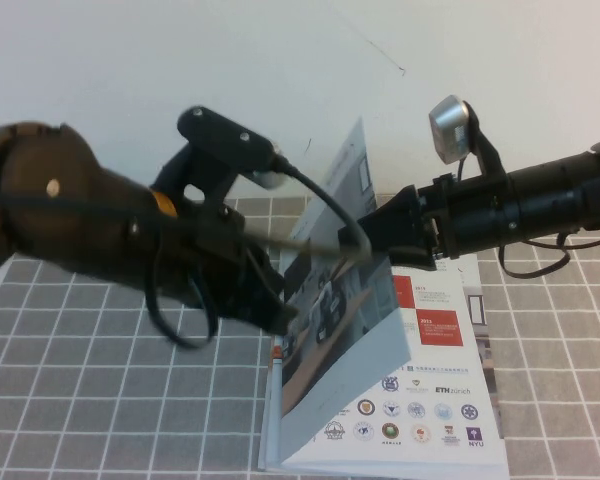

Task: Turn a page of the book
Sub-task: Open the closed book

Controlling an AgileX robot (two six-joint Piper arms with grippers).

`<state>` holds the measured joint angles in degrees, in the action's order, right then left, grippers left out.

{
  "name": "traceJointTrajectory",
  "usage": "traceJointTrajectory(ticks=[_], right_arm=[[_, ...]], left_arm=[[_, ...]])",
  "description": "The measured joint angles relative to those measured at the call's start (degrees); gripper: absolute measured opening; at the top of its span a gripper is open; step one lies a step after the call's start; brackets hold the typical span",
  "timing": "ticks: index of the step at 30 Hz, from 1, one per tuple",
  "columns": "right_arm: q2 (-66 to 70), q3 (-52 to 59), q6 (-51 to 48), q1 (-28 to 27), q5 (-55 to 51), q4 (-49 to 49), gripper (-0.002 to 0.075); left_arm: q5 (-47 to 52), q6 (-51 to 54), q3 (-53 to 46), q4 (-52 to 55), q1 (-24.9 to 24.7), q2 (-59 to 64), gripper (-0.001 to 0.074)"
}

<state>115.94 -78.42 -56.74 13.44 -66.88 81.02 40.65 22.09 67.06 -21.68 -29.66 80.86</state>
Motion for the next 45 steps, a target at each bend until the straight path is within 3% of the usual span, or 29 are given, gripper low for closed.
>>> traceJointTrajectory(ticks=[10, 15, 26, 37, 41, 45], right_arm=[[0.0, 0.0, -3.0, 1.9, 0.0, 3.9, 0.0407], [0.0, 0.0, -3.3, 1.9, 0.0, 4.6, 0.0407], [0.0, 0.0, -3.3, 1.9, 0.0, 5.4, 0.0407], [0.0, -0.4, -3.3, 2.2, 0.0, 8.1, 0.0407], [0.0, -1.8, -2.8, 3.2, 0.0, 9.0, 0.0407], [0.0, -3.4, -2.5, 4.7, 0.0, 9.4, 0.0407]], left_arm=[[-5.4, -11.9, -7.0, 12.5, -20.6, -6.0, -0.0004], [-12.5, -18.9, -7.3, 20.3, -26.1, -3.5, -0.0004], [-13.0, -24.8, -7.4, 28.1, -27.1, 2.1, -0.0004], [-5.9, -28.3, -8.4, 29.8, -29.5, -1.9, -0.0004], [-6.0, -30.6, -8.5, 28.5, -29.7, -2.7, -0.0004], [-12.4, -30.7, -10.6, 27.4, -29.9, -2.7, -0.0004]])
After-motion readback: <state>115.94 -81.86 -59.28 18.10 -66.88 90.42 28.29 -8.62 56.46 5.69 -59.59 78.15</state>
